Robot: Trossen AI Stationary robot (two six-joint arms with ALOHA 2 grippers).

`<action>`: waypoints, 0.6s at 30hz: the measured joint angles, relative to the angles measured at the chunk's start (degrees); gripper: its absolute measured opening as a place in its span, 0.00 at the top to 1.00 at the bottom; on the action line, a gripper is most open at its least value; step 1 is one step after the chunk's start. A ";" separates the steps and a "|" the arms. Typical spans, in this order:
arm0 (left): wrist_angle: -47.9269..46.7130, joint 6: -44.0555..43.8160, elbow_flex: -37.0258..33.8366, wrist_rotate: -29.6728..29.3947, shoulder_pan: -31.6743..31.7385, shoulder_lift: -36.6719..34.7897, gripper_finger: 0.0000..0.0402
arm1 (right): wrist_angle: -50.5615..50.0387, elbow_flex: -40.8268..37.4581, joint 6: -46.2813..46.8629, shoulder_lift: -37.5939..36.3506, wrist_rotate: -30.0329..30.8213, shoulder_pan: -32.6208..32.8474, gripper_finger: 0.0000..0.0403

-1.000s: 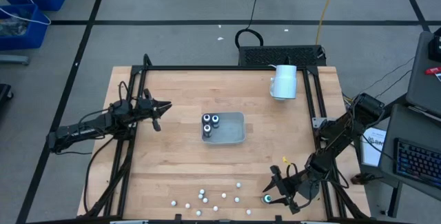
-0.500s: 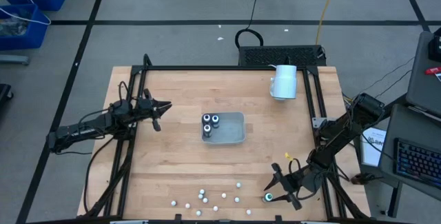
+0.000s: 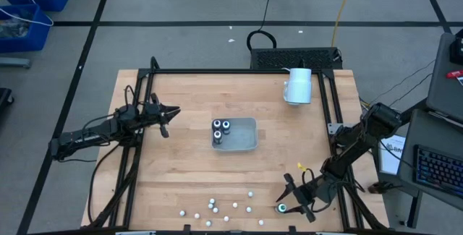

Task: Pick & Place food coloring
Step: Put the large green food coloring bottle into the white bin

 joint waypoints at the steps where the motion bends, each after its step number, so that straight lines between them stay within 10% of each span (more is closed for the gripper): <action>1: 0.00 -0.06 0.00 0.00 0.01 -0.01 0.86 | 0.32 0.00 -0.49 0.08 0.00 0.10 0.50; 18: -0.01 -0.14 0.00 0.00 -0.01 0.00 0.86 | 0.81 0.00 -6.41 0.09 0.18 0.74 0.73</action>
